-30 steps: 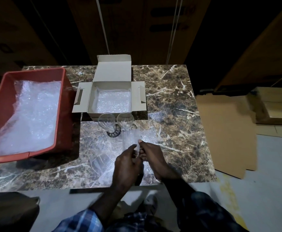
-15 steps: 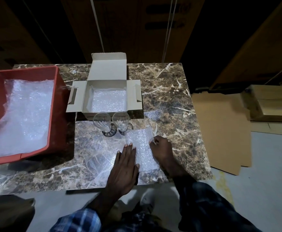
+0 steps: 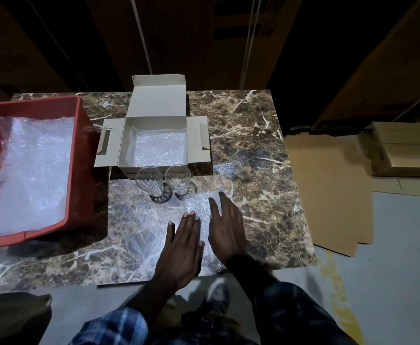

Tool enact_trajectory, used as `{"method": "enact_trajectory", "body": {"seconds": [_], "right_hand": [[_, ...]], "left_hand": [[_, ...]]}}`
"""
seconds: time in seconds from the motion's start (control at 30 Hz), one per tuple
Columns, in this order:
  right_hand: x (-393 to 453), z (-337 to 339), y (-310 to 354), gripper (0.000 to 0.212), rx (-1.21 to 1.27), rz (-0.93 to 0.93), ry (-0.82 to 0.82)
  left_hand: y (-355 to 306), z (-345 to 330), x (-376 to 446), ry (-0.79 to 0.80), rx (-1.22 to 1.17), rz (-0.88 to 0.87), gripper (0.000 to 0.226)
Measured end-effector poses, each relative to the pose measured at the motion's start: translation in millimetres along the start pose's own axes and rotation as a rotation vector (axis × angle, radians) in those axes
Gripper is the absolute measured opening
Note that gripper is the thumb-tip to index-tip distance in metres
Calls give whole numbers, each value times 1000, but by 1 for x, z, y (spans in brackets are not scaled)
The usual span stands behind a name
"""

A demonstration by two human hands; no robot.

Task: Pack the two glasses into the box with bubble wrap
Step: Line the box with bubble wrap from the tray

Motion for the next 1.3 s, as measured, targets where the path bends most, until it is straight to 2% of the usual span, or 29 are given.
{"method": "enact_trajectory", "body": {"seconds": [0.1, 0.17, 0.3, 0.4, 0.5, 0.67, 0.77, 0.93, 1.0, 1.13, 1.23, 1.3], "right_hand": [[-5, -12, 1, 58, -49, 137, 75], [-7, -19, -2, 58, -88, 161, 127], [-10, -25, -23, 71, -124, 12, 178], [-11, -19, -36, 81, -150, -20, 153], [-6, -13, -38, 76, -154, 22, 141], [3, -17, -16, 62, -161, 218, 186], [6, -20, -21, 65, -167, 192, 212], [7, -10, -45, 80, -163, 94, 195], [4, -2, -48, 77, -148, 164, 191], [-29, 6, -51, 70, -45, 469, 149], [-48, -4, -57, 65, -24, 502, 145], [-46, -5, -55, 53, -40, 509, 91]], "left_hand": [[5, 3, 8, 13, 25, -4, 58], [10, 1, 11, 53, 59, -19, 60], [21, 0, 7, 118, 88, -22, 64], [26, 4, 8, 159, 90, -29, 69], [32, 8, 13, 197, 85, -14, 79], [38, 15, 34, 207, 91, -103, 94], [46, 13, 36, 221, 91, -125, 99], [57, 17, 25, 235, 110, -95, 108], [54, 23, 18, 175, 99, -118, 101], [32, 23, -5, 21, 74, -313, 79], [21, 11, -17, -19, 89, -411, 75], [20, 6, -22, -39, 106, -428, 73]]}}
Point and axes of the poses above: each hand's wrist, its own x-axis towards the middle knuckle, its own z-axis out of the back of the hand, y = z × x, the point moved 3 cm from there along x, towards the middle knuckle, and after that the axes turned 9 degrees about -z, right-handed, at the moved point
